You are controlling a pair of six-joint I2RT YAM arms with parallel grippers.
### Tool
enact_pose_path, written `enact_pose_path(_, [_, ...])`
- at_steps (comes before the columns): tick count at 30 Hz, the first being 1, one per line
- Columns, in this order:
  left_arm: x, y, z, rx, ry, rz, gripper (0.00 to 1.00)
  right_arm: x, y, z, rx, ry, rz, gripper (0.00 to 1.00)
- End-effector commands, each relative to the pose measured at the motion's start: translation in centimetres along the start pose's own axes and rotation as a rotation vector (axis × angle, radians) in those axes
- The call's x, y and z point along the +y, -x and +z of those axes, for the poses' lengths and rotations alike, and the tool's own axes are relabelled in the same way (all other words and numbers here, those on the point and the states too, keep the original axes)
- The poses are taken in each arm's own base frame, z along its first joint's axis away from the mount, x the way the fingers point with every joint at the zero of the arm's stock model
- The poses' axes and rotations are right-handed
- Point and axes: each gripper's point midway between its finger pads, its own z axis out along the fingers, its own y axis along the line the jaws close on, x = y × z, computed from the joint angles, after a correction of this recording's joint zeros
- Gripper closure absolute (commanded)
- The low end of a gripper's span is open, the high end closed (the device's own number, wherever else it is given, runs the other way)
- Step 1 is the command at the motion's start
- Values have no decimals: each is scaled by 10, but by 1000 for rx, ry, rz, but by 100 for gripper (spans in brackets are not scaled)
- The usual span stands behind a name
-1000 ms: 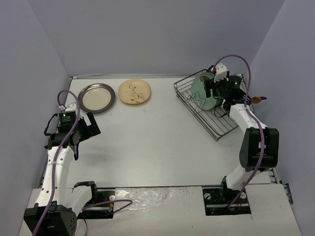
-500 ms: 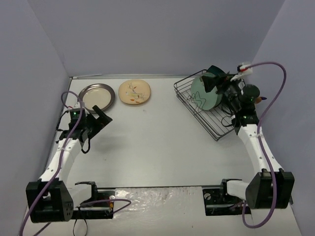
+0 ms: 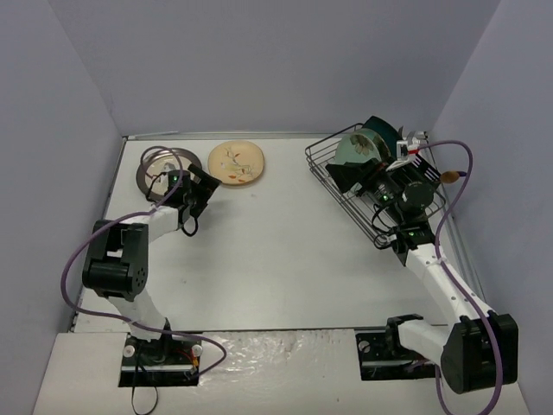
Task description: Load the plates into the dish rack
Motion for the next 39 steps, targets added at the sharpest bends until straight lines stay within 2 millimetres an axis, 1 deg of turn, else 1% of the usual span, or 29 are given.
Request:
enact_pose_path(1, [-54, 26, 28, -122, -116, -78, 11, 34, 14, -2, -56, 123, -69, 0])
enact_pose_path(4, [-54, 24, 49, -127, -98, -95, 16, 38, 7, -2, -37, 135, -69, 0])
enact_pose_path(7, [-53, 22, 64, -125, -95, -127, 22, 42, 4, -3, -29, 152, -67, 0])
enact_pose_path(9, [-50, 24, 74, -148, -72, -139, 26, 45, 2, -2, -23, 161, -67, 0])
enact_pose_path(13, [-41, 20, 91, -154, -31, -155, 36, 46, -1, -1, -15, 165, -66, 0])
enact_pose_path(16, [-34, 16, 98, -152, -12, -170, 43, 47, -2, 0, -12, 169, -63, 0])
enact_pose_path(20, [-25, 8, 108, -136, 22, -184, 58, 47, -4, 1, -4, 170, -70, 0])
enact_pose_path(24, [-18, 3, 112, -138, 36, -192, 73, 46, -7, 1, 4, 167, -80, 0])
enact_pose_path(27, [-16, 0, 113, -131, 37, -199, 93, 46, -8, 2, 10, 166, -87, 0])
enact_pose_path(29, [-13, -2, 111, -132, 38, -202, 100, 46, -9, 2, 15, 163, -91, 0])
enact_pose_path(31, [-15, -1, 108, -138, 32, -202, 100, 44, -10, 3, 17, 154, -96, 0])
enact_pose_path(34, [-18, -1, 97, -141, 16, -202, 100, 40, -12, 3, 27, 134, -97, 0])
enact_pose_path(37, [-29, 4, 70, -153, -41, -192, 100, 33, -14, 5, 41, 94, -95, 0])
enact_pose_path(38, [-39, 8, 59, -159, -68, -184, 100, 33, -14, 5, 45, 90, -88, 0])
enact_pose_path(39, [-37, 6, 56, -154, -70, -174, 100, 31, -15, 6, 51, 83, -82, 0])
